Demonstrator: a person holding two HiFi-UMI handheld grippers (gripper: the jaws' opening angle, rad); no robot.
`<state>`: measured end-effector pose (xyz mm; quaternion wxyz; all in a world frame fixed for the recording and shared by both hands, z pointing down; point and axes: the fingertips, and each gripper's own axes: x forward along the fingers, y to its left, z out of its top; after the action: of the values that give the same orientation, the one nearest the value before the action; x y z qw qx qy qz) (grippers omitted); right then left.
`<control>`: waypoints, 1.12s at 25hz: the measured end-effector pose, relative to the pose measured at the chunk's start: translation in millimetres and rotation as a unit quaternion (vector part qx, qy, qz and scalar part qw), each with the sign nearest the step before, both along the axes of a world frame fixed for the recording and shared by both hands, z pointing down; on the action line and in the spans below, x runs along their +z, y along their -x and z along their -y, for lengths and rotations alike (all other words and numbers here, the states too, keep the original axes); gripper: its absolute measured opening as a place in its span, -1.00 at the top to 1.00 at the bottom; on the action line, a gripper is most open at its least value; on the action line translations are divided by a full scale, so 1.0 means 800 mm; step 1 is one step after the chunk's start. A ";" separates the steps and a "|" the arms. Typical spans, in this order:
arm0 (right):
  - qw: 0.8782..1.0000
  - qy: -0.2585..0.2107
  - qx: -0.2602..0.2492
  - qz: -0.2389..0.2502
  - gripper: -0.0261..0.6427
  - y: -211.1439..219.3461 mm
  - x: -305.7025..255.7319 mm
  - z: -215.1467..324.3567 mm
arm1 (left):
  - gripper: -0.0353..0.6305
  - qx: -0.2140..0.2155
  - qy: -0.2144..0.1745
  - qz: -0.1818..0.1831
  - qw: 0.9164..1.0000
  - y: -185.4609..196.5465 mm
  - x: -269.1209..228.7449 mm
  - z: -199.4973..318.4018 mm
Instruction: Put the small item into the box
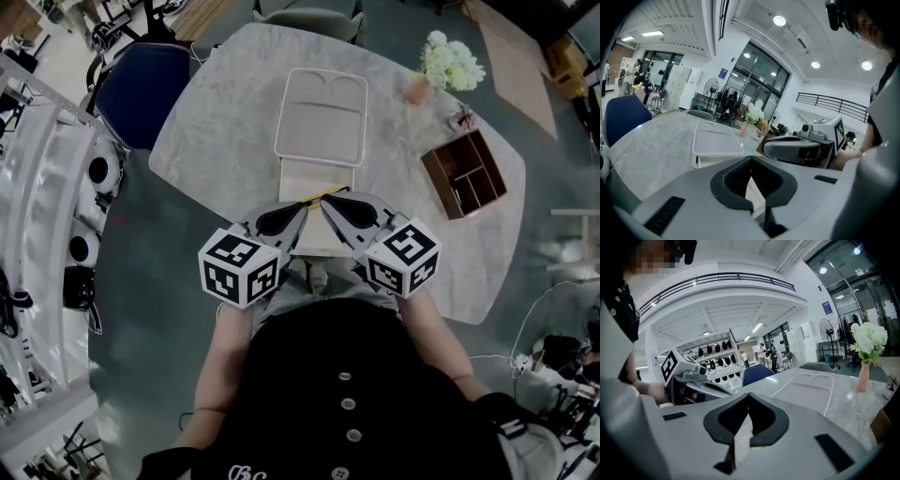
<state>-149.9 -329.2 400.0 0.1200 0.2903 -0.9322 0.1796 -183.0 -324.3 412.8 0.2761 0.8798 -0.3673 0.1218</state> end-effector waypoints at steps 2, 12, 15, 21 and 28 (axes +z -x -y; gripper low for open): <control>1.000 -0.001 0.001 -0.001 0.92 -0.002 0.000 0.000 | 0.84 0.001 0.000 0.000 1.000 -0.001 0.000 -0.001; 1.000 -0.005 -0.007 -0.002 0.92 0.003 -0.003 -0.006 | 0.84 0.005 0.001 0.001 1.000 0.003 0.000 -0.004; 1.000 -0.002 -0.010 -0.003 0.92 0.003 -0.001 -0.009 | 0.84 0.007 0.003 0.003 1.000 0.003 0.002 -0.006; 1.000 0.003 -0.004 -0.009 0.92 0.002 0.000 -0.012 | 0.84 0.010 0.005 0.005 1.000 0.008 0.002 -0.011; 1.000 0.004 -0.006 -0.008 0.92 0.003 0.001 -0.016 | 0.84 0.014 0.005 0.006 1.000 0.010 0.002 -0.013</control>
<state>-152.7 -316.1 400.4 0.1293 0.2853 -0.9324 0.1801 -190.8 -314.2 414.6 0.2770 0.8826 -0.3560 0.1327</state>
